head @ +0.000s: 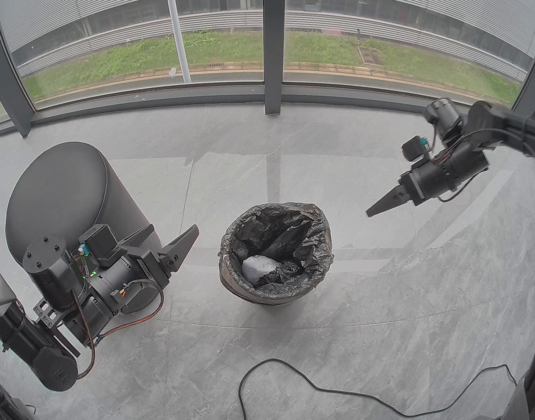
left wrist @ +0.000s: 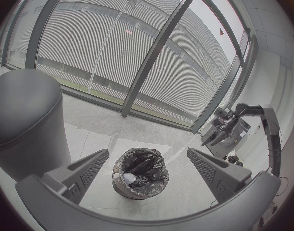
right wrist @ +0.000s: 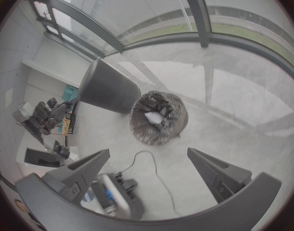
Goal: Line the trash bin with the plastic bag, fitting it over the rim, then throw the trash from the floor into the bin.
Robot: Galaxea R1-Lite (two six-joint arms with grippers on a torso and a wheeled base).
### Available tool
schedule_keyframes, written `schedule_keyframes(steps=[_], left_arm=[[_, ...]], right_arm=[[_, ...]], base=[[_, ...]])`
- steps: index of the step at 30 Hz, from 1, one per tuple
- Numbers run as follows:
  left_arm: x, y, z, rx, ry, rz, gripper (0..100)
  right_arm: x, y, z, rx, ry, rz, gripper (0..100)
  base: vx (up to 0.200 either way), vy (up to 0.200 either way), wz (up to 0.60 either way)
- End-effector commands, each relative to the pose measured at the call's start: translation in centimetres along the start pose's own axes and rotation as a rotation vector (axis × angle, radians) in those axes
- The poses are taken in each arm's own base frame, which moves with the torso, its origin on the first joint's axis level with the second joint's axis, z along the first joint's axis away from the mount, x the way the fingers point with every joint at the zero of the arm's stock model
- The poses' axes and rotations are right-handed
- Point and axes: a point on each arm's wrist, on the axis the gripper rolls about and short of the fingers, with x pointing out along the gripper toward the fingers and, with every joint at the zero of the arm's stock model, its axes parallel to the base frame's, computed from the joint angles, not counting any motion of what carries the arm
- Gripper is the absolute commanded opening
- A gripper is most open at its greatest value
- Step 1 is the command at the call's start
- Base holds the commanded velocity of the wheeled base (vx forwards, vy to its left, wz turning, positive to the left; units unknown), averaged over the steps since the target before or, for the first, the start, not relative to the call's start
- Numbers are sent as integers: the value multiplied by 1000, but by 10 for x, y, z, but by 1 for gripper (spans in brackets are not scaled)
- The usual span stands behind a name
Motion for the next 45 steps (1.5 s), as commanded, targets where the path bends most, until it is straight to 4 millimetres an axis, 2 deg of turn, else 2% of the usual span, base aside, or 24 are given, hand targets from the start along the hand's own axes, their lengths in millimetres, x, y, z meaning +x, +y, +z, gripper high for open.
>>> schedule_keyframes(steps=[1,2,3,5,7,8,9,10,11,12,15,16,21,22,23,24,29,31,33,35,36,37,42,45], left_arm=[[-87,-13,16,22,-42,-28,100],[-87,-13,16,22,-42,-28,100],[-100,-16,21,30,-69,-34,100],[-112,-17,31,34,-132,-28,100],[-123,-16,41,59,-200,-11,100],[-129,-14,46,69,-238,4,100],[-131,-14,48,71,-247,9,100],[-140,-13,54,88,-294,32,100],[-145,-12,56,98,-315,44,100],[-154,-11,60,111,-349,75,100],[-162,-11,61,118,-356,98,100],[-169,-12,59,120,-346,109,100],[-193,-12,51,125,-316,196,100],[-193,-12,51,125,-316,196,100],[-204,-14,46,125,-310,221,100],[-206,-15,45,126,-309,225,100],[-244,-21,14,137,-251,279,100],[-254,-22,2,152,-227,290,100],[-271,-22,-23,176,-172,311,100],[-273,-22,-25,180,-157,320,100],[-275,-19,-38,187,-108,387,100],[-275,-18,-40,187,-109,409,100],[-276,-16,-39,170,-130,486,100],[-277,-15,-39,192,-138,569,100]], right_arm=[[-236,175,-106,116,-8,-186,100],[-236,175,-106,116,-8,-186,100],[-260,207,-129,53,-102,-230,100],[-291,255,-172,-28,-251,-307,100],[-311,305,-226,-125,-411,-387,100],[-316,330,-258,-181,-496,-435,100],[-317,337,-267,-197,-520,-447,100],[-317,372,-315,-286,-653,-524,100],[-311,382,-335,-311,-698,-562,100],[-291,378,-355,-284,-702,-599,100],[-275,368,-371,-287,-749,-627,100],[-263,355,-379,-309,-794,-636,100],[-221,310,-379,-227,-851,-847,100],[-221,310,-379,-227,-851,-847,100],[-209,290,-373,-122,-830,-931,100],[-207,287,-373,-106,-826,-941,100],[-160,238,-377,121,-683,-964,100],[-152,229,-376,144,-699,-956,100],[-135,209,-374,151,-762,-952,100],[-132,207,-374,152,-772,-949,100],[-106,183,-378,140,-867,-948,100],[-94,173,-383,123,-908,-952,100],[-93,173,-384,118,-916,-934,100],[-92,176,-392,17,-948,-836,100]], base=[[0,0,0],[0,0,0],[0,0,0],[0,0,0],[0,0,0],[0,0,0],[0,0,0],[0,0,0],[0,0,0],[0,0,0],[0,0,0],[0,0,0],[0,0,0],[0,0,0],[0,0,0],[0,0,0],[0,0,0],[0,0,0],[0,0,0],[0,0,0],[0,0,0],[0,0,0],[0,0,0],[0,0,0]])
